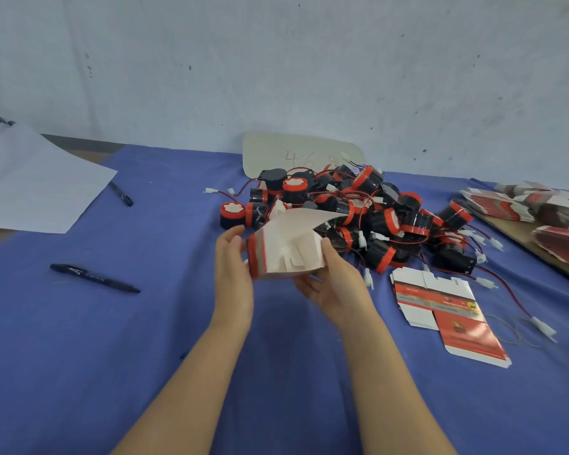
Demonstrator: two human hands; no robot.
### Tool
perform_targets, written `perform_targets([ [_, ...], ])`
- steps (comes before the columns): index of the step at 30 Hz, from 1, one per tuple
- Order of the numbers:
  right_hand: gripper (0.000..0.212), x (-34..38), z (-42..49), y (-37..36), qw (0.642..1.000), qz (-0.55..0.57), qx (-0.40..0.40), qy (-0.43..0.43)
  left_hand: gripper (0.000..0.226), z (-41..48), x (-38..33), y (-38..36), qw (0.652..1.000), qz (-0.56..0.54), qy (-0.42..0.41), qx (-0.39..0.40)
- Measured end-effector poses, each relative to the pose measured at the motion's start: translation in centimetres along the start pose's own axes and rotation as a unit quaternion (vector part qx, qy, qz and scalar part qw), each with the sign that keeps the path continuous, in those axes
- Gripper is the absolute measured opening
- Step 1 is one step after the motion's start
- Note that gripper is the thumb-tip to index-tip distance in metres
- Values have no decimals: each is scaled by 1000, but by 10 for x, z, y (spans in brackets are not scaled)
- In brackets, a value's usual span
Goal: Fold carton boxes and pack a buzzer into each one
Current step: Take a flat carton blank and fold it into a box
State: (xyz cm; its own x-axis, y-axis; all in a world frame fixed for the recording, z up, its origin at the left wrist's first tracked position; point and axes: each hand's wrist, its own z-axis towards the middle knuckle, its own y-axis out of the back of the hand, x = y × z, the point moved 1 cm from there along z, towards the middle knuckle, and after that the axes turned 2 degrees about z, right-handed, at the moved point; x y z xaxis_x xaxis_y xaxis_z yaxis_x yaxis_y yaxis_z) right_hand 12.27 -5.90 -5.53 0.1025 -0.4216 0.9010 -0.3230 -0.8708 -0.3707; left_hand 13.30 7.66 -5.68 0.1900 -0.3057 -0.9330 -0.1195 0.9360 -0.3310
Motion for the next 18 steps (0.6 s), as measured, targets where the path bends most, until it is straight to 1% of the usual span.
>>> perform_targets([
  [2, 29, -3, 0, -3, 1000, 23, 2, 3, 23, -2, 1, 3, 996, 75, -6, -38],
  [4, 31, -3, 0, -4, 999, 43, -12, 11, 20, -6, 1, 1, 994, 96, -22, -49],
  [5, 31, -3, 0, -3, 998, 51, -25, 14, 20, -7, 1, 0, 994, 88, -33, -46],
  [7, 31, -2, 0, -2, 995, 75, -54, 29, 18, -9, -2, -4, 998, 45, -48, -5],
  [8, 33, 0, 0, -2, 994, 84, -65, 37, 19, -11, -2, -7, 997, 37, -55, 34],
  [9, 35, 0, 0, -2, 993, 76, -74, 51, 21, -13, -2, -10, 994, 51, -61, 76],
  [10, 38, 0, 0, -3, 993, 45, -81, 73, 26, -15, -2, -13, 989, 79, -67, 110],
  [11, 38, -1, 0, -4, 991, -4, -87, 101, 34, -17, 0, -15, 983, 109, -76, 128],
  [12, 36, -2, -1, -5, 985, -57, -94, 132, 40, -17, 3, -16, 980, 129, -79, 126],
  [13, 32, -2, -3, -6, 976, -107, -98, 163, 40, -15, 5, -15, 985, 121, -64, 107],
  [15, 25, 0, -8, -8, 953, -197, -91, 213, 35, -10, 4, -10, 997, 50, 22, 54],
  [16, 21, 0, -10, -10, 940, -235, -84, 231, 32, -7, 4, -5, 998, 23, 56, 23],
  [17, 18, 0, -11, -12, 931, -263, -75, 242, 29, -5, 3, -1, 997, 32, 66, -6],
  [18, 18, -1, -12, -14, 926, -277, -67, 247, 26, -3, 3, 1, 995, 70, 57, -30],
])
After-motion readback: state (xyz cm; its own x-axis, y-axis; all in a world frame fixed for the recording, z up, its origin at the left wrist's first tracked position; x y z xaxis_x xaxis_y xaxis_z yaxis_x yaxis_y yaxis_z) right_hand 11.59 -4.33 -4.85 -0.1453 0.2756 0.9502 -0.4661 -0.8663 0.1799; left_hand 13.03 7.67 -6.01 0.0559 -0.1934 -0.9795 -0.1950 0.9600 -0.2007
